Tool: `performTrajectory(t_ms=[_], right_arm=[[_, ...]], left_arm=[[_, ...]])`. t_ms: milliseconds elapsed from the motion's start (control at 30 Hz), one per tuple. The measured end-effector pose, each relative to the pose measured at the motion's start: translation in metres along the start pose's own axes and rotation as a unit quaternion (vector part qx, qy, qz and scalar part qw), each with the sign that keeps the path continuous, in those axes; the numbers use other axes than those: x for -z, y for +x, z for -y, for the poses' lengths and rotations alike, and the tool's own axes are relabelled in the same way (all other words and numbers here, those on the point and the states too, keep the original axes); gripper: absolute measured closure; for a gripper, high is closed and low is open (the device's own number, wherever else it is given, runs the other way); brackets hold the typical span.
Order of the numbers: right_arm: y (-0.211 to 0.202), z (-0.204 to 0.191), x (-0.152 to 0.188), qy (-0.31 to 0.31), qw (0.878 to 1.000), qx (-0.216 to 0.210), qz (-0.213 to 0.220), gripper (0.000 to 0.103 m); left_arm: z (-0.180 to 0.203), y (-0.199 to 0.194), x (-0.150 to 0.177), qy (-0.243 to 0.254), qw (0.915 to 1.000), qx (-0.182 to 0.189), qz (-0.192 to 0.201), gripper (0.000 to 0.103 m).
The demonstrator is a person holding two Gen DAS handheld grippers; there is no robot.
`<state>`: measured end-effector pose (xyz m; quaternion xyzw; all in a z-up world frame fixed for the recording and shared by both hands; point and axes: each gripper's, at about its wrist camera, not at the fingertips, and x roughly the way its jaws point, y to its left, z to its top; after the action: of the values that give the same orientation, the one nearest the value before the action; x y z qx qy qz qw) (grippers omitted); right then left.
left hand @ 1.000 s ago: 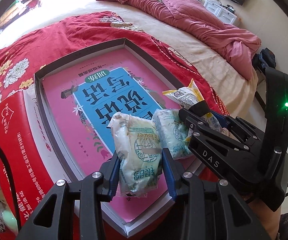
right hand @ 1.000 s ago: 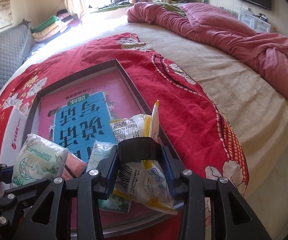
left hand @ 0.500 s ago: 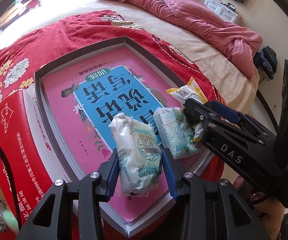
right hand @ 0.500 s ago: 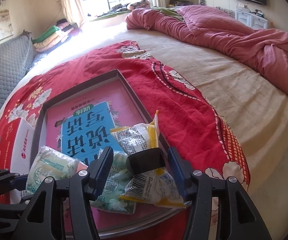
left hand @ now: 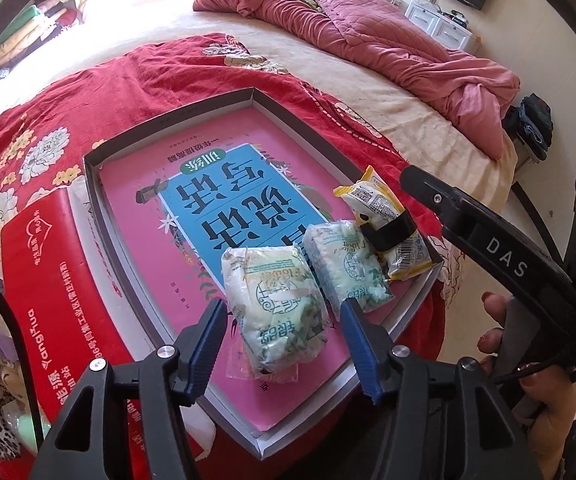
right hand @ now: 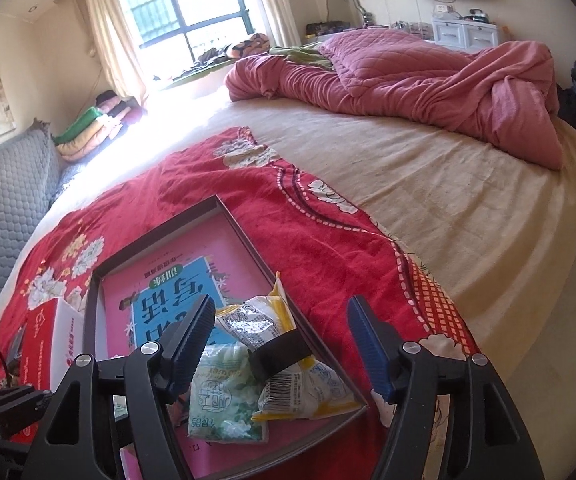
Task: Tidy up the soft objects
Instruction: 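Open both grippers to release the packs onto the pink tray, then withdraw both open grippers back over the remaining pile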
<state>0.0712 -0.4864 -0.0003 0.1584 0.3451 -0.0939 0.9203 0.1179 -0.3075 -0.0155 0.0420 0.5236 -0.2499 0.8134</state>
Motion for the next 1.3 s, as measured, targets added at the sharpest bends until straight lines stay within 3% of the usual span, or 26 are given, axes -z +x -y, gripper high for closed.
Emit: performTrajectory(t_ms=[833, 1133, 1300], right_arm=[[-0.032, -0.043, -0.008, -0.045, 0.999, 0.009, 0.023, 0.028], [-0.066, -0.087, -0.014, -0.081, 0.995, -0.034, 0.054, 0.027], [-0.082, -0.121, -0.013, -0.111, 0.99, -0.062, 0.064, 0.027]], left_arm=[[-0.027, -0.073, 0.02, -0.018, 0.9974, -0.029, 0.064, 0.029], [-0.064, -0.109, 0.041, -0.049, 0.9939, -0.049, 0.085, 0.027], [-0.093, -0.136, 0.052, -0.078, 0.9889, -0.081, 0.098, 0.027]])
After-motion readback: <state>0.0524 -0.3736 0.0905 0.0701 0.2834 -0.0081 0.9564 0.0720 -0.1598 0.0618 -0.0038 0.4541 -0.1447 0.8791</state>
